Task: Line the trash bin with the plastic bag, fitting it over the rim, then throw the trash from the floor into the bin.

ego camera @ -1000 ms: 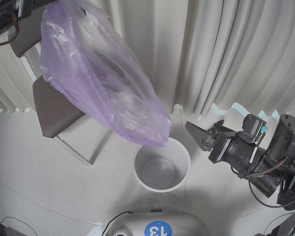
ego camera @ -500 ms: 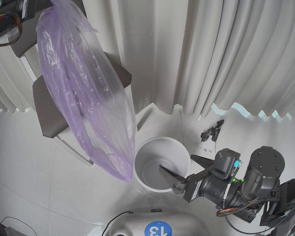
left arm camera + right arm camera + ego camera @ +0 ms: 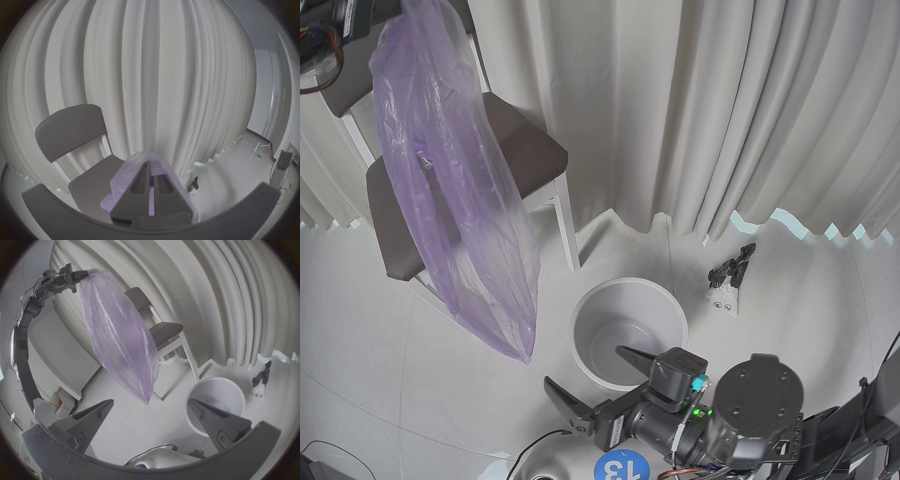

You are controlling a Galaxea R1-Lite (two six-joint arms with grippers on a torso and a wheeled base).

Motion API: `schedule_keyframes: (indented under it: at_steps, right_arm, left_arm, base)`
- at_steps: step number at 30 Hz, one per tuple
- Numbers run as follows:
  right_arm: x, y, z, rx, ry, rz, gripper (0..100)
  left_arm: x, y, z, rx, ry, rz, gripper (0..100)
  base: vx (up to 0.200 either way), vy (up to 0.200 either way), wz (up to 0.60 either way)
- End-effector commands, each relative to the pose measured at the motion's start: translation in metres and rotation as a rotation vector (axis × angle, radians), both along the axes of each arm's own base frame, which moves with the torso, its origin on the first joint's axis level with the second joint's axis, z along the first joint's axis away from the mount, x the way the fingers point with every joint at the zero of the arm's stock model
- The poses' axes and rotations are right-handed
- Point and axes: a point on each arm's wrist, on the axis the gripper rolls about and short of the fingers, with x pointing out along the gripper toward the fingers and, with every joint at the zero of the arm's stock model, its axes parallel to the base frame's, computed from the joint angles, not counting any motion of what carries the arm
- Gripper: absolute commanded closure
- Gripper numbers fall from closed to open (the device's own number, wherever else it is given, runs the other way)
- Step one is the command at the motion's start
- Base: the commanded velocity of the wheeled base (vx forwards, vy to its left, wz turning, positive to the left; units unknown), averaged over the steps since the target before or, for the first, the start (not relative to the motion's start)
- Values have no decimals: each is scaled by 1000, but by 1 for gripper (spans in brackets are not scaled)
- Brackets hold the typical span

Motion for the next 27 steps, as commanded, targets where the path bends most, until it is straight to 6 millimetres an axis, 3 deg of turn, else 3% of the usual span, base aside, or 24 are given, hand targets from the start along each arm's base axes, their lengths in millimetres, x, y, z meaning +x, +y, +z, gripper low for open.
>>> schedule_keyframes:
  at_steps: [1,7,16,24,27]
  right_arm:
    - [8,17,-10,-13,5,-1,0]
    - [26,19,-2,24,-14,-47,0]
    - [22,27,-7,15,-9,-26,0]
    - [32,50,-12,28,-17,-30,0]
    - [45,59,-6,49,-27,-52,0]
  left_arm:
    - [-4,3,3,-8,-12,0,100]
    - [-9,7,4,-7,-11,-2,100]
    - [-10,7,4,-12,-13,-2,100]
    - [-8,6,4,-11,-11,0,100]
    - [-9,7,5,-14,-16,1,100]
  base:
    - [0,0,0]
    - [0,0,0]
    - [0,0,0]
    - [0,0,0]
    - [0,0,0]
